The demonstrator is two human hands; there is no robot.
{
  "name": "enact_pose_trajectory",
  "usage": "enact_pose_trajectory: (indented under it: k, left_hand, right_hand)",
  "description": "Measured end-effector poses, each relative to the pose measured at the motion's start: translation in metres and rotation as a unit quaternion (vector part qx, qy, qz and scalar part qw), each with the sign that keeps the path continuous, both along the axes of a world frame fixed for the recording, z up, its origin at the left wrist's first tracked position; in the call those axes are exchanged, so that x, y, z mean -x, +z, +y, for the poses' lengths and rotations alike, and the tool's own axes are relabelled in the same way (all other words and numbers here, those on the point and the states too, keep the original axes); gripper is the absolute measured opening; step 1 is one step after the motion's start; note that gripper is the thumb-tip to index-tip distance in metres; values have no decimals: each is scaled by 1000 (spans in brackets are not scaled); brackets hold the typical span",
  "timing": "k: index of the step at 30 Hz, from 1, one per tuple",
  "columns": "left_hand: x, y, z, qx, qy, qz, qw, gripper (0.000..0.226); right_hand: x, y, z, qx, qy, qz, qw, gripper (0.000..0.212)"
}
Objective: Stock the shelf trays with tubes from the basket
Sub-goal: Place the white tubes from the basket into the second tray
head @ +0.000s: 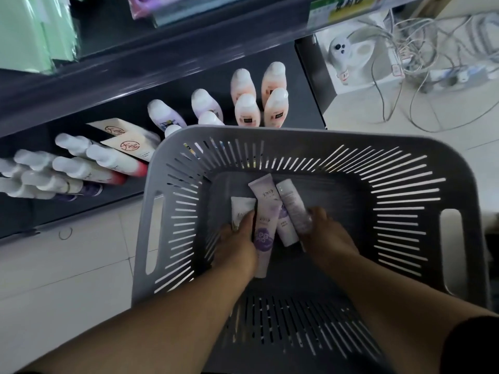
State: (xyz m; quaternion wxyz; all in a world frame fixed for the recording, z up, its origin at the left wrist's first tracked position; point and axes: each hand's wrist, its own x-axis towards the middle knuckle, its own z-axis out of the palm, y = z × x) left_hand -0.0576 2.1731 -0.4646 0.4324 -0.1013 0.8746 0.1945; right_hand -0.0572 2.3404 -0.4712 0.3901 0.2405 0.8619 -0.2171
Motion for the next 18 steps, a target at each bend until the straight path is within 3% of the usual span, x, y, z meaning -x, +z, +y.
enact_pose_trajectory:
  k: [2, 6, 14, 18]
  left_hand:
    - [0, -4, 2, 8, 22, 6, 1000, 75]
    - [5, -4, 8, 9, 134, -7, 991, 81]
    - [7, 44, 4, -10, 149, 27, 988, 89]
    - [7, 94, 4, -30, 143, 67, 987, 79]
  right_hand:
    - [-1, -1, 1, 9, -35, -3, 999, 28]
    - [-5, 4, 6, 48, -105, 7, 993, 16]
    - [-20, 62, 9, 82, -175, 75, 978, 10]
    - [-24, 114, 9, 87, -148, 112, 979, 15]
